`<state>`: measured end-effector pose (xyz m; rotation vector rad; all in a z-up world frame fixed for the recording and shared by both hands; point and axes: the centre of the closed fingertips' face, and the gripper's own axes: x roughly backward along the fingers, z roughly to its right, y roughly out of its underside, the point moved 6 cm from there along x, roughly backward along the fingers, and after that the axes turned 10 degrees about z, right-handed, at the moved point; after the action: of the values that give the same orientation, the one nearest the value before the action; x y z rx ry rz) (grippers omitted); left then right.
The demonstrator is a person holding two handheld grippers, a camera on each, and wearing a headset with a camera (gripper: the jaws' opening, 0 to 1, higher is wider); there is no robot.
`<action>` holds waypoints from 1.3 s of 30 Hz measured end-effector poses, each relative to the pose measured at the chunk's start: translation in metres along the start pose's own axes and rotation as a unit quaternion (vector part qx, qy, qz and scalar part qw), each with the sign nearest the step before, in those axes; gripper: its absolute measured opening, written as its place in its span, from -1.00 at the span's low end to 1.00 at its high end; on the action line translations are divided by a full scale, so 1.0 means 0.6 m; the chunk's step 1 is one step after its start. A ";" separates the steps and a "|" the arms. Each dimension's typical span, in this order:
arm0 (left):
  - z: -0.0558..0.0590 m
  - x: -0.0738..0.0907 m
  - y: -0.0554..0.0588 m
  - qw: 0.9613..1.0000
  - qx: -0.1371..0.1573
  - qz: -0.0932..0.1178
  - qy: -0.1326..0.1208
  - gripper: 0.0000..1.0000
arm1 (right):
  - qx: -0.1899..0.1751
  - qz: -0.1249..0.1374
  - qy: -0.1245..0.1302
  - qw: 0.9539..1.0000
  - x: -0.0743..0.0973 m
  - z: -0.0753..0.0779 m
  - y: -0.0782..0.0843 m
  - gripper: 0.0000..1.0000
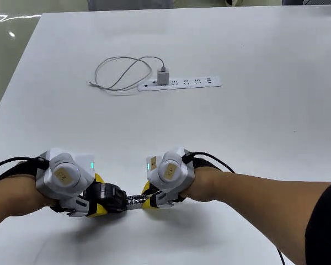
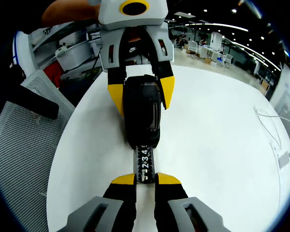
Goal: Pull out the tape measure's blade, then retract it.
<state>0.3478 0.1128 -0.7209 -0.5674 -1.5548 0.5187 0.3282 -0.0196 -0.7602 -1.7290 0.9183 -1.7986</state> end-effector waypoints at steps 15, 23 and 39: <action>0.002 0.000 -0.001 1.000 0.001 -0.001 0.001 -0.38 | -0.008 -0.005 0.004 1.000 0.018 -0.002 0.012 -0.81; 0.003 0.000 -0.002 1.000 0.001 -0.002 0.001 -0.38 | -0.010 -0.007 0.006 1.000 0.027 -0.001 0.017 -0.81; 0.004 -0.001 -0.003 1.000 0.002 -0.005 0.001 -0.38 | -0.016 -0.010 0.008 1.000 0.041 0.002 0.029 -0.81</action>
<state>0.3452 0.1110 -0.7201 -0.5556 -1.5538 0.5140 0.3253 -0.0497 -0.7566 -1.7511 0.9456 -1.8229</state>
